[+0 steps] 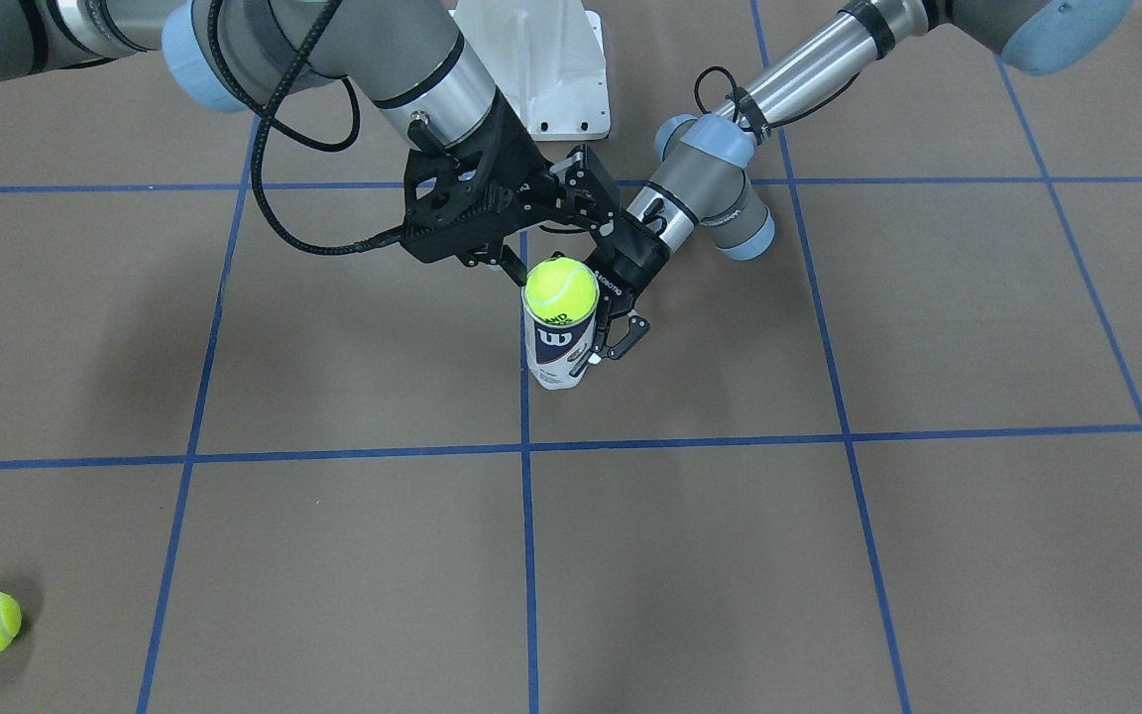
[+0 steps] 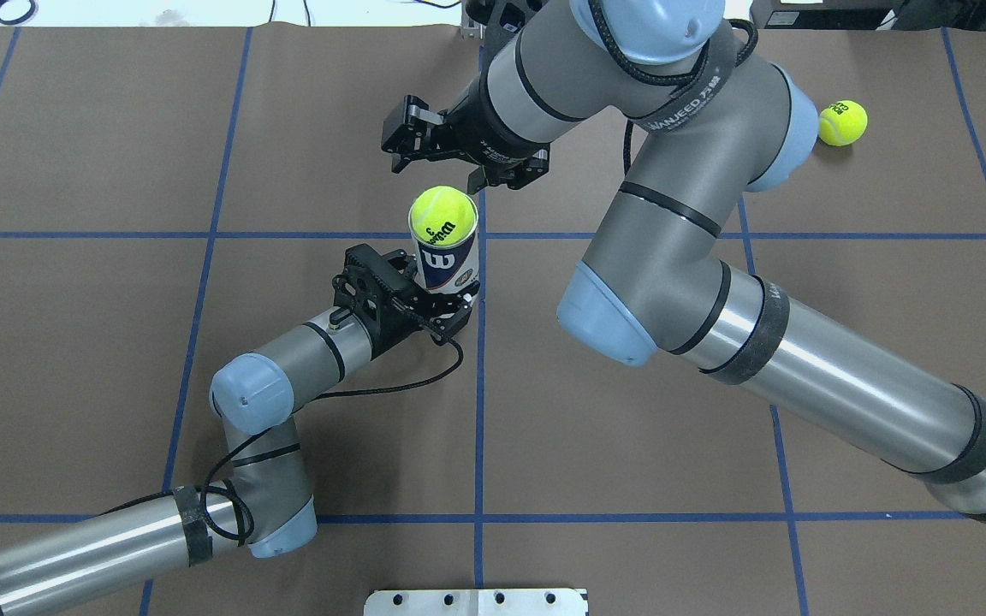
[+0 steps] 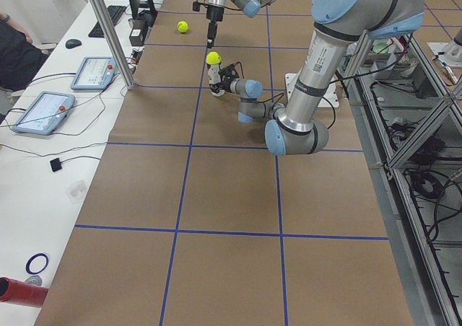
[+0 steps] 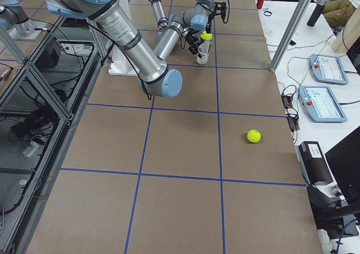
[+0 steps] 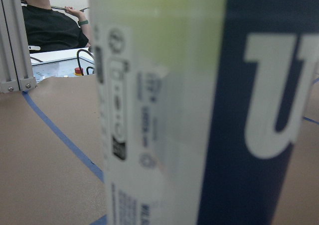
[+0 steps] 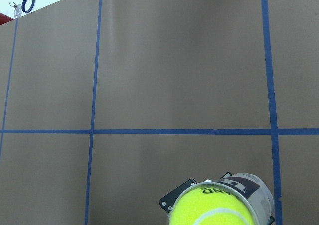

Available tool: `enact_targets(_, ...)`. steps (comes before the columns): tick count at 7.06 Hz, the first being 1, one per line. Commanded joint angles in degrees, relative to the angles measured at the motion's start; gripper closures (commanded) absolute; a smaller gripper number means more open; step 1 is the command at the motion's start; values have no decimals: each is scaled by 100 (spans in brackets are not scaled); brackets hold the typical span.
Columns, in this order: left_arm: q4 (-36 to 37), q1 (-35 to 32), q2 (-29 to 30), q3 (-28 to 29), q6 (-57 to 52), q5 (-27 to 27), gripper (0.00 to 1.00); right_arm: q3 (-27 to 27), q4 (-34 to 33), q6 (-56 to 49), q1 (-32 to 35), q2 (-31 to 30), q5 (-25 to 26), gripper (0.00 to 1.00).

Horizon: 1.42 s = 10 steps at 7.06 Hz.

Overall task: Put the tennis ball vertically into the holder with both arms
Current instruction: 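Open the right gripper to drop the ball into the can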

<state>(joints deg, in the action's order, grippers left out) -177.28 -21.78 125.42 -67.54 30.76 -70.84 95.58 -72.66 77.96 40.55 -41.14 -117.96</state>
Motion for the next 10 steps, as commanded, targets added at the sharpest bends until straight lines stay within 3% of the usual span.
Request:
enact_targets(1,0,-2,0,4,0,0,27,13,128,8,14,9,10,100)
enact_targets(7,0,-2,0,-5,0,0,27,-373,138,-9,-161,-35,71,100)
enact_targets(10,0,-2,0,-5,0,0,27,-234,155,0,-31,-9,36,100)
